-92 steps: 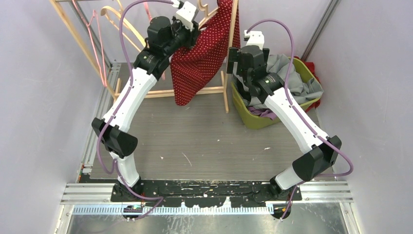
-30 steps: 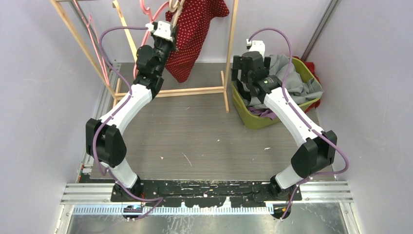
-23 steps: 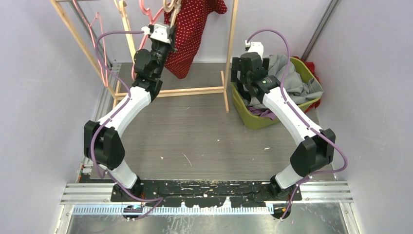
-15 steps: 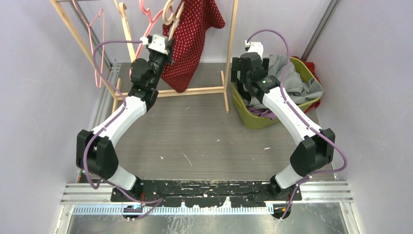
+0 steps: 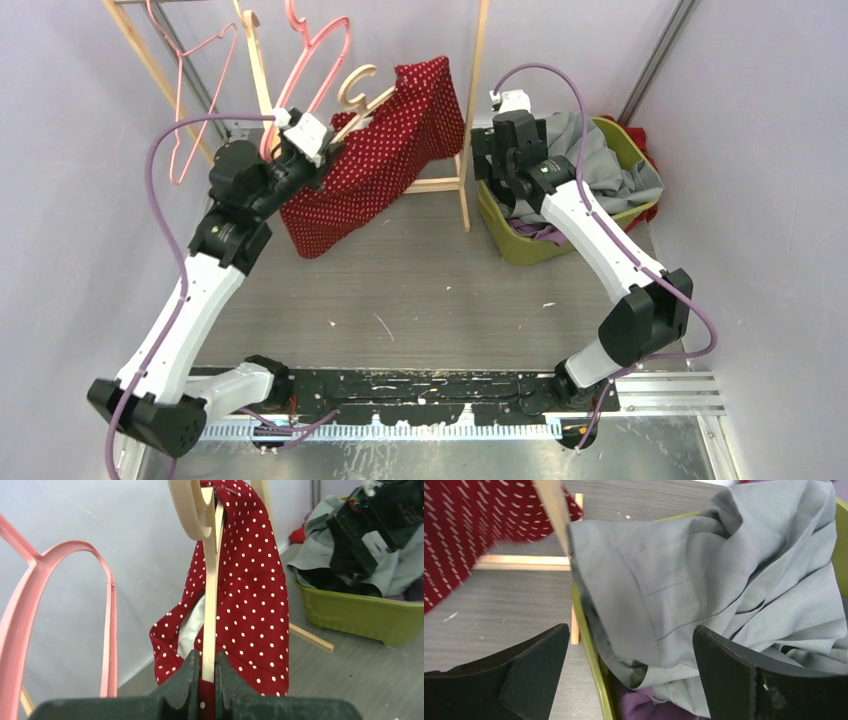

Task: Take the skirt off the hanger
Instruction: Pick up the hanger from the clothesline, then remove the skirt from the hanger.

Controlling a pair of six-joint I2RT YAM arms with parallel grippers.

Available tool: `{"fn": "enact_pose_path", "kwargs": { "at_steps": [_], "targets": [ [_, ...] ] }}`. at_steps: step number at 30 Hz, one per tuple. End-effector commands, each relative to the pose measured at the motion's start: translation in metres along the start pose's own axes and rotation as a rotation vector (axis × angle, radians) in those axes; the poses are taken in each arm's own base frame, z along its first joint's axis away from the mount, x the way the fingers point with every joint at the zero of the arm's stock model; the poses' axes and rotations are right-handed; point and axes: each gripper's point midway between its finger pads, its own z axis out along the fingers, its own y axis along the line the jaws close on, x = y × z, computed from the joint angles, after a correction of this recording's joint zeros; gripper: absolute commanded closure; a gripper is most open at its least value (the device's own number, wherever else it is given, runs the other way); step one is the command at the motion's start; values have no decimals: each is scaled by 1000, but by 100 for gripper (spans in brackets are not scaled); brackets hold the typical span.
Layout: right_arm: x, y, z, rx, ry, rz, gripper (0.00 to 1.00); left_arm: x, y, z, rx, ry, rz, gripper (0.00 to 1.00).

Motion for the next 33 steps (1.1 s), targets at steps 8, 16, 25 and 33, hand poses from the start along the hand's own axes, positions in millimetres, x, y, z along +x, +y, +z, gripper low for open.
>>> {"fn": "enact_pose_path", "kwargs": {
  "at_steps": [8,16,25,33],
  "targets": [
    [-81,49,-136,-378,-256,-239,2,2,-28,-85,113,131,73,100],
    [-86,75,-169,-543,-277,-230,4,-2,-44,-114,153,136,34,100],
    [-70,163,-178,-787,-219,-217,9,-13,-42,-119,146,106,48,100],
    [-80,186,-170,-790,-255,-190,10,-6,-43,-120,146,123,55,100]
  ]
}}
